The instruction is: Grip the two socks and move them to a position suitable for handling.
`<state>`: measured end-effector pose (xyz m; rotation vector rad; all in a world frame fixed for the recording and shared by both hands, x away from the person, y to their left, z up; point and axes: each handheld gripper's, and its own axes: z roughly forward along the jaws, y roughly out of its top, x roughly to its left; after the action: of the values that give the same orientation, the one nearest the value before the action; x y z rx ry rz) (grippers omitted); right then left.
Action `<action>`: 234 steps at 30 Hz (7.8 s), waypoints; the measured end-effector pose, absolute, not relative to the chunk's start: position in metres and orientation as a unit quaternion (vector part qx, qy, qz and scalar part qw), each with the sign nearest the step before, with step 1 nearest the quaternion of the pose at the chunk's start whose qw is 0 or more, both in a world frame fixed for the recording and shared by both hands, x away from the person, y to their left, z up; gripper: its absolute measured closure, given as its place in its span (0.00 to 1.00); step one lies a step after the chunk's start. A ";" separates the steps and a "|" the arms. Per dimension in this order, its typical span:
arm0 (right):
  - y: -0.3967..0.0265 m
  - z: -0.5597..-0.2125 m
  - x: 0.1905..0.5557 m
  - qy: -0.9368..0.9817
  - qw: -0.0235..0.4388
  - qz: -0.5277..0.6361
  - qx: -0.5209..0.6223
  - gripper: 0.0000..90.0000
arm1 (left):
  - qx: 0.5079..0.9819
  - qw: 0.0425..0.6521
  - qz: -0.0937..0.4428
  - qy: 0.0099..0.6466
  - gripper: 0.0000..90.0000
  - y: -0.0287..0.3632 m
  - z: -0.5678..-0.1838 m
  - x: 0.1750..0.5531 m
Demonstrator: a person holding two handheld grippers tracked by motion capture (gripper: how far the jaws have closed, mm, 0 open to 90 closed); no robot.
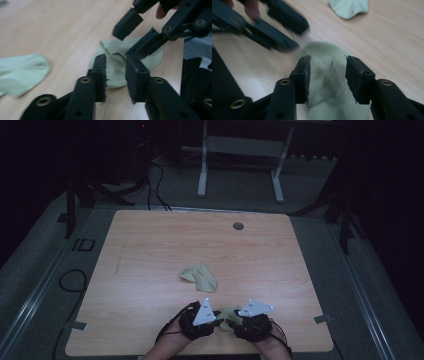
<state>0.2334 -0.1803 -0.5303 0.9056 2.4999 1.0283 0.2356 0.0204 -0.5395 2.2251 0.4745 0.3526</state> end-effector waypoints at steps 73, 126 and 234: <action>-0.284 -0.553 0.245 0.841 0.160 0.289 0.429 0.99 | 0.903 0.359 0.104 0.212 0.99 0.004 -0.566 0.250; -0.046 -0.548 0.405 0.870 0.131 0.292 0.375 0.46 | 0.831 0.382 0.145 0.378 0.07 0.146 -0.573 0.227; -0.185 -0.547 0.356 0.864 0.128 0.262 0.411 0.79 | 0.887 0.333 0.188 0.259 0.99 -0.017 -0.552 0.362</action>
<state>0.3558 -0.1851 -0.5467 1.1942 2.5130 0.7611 0.3619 -0.0167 -0.5524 2.3169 0.6773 0.4918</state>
